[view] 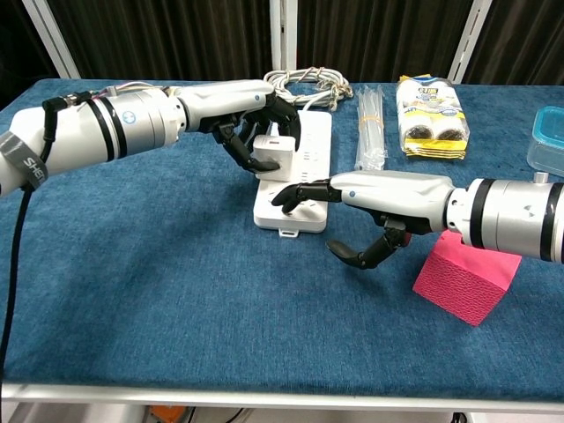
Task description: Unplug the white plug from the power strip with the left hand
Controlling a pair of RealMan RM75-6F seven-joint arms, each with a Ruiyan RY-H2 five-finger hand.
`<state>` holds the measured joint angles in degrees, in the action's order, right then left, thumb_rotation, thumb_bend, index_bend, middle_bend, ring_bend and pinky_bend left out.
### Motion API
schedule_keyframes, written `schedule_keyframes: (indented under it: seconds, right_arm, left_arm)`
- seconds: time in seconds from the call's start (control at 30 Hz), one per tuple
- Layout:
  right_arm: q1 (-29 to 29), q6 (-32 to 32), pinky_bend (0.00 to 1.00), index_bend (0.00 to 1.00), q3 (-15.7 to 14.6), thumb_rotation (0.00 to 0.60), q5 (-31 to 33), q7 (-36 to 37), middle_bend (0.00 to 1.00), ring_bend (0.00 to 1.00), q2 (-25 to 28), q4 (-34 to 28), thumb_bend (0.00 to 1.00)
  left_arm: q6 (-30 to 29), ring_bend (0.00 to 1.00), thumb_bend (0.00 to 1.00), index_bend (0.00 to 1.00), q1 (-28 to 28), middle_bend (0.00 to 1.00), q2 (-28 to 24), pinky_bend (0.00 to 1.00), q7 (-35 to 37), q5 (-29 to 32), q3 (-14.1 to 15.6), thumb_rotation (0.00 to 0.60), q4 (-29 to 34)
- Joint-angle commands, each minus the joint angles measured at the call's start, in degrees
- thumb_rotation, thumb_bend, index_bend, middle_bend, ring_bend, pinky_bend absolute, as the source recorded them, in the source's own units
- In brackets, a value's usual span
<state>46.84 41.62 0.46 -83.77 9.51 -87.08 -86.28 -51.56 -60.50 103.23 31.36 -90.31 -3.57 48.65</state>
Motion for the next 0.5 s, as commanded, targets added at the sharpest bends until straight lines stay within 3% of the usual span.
schedule_keyframes:
  seconds: [0.03,0.5]
  right_arm:
    - [0.00,-0.10,0.00,0.10,0.03,0.600,0.20,-0.01,0.15,0.00,0.04,-0.03,0.55]
    - [0.14,-1.16,0.00,0.10,0.25,0.600,1.58,0.10,0.15,0.00,0.10,0.03,0.55]
  left_arm:
    - [-0.66,0.67,0.55,0.70,0.18,0.75,0.47,0.70,0.80,-0.31,0.23,0.600,-0.92]
    - [-4.20,0.70,0.58,0.74,1.24,0.79,0.98,0.71,3.78,-2.10,1.76,0.600,-3.03]
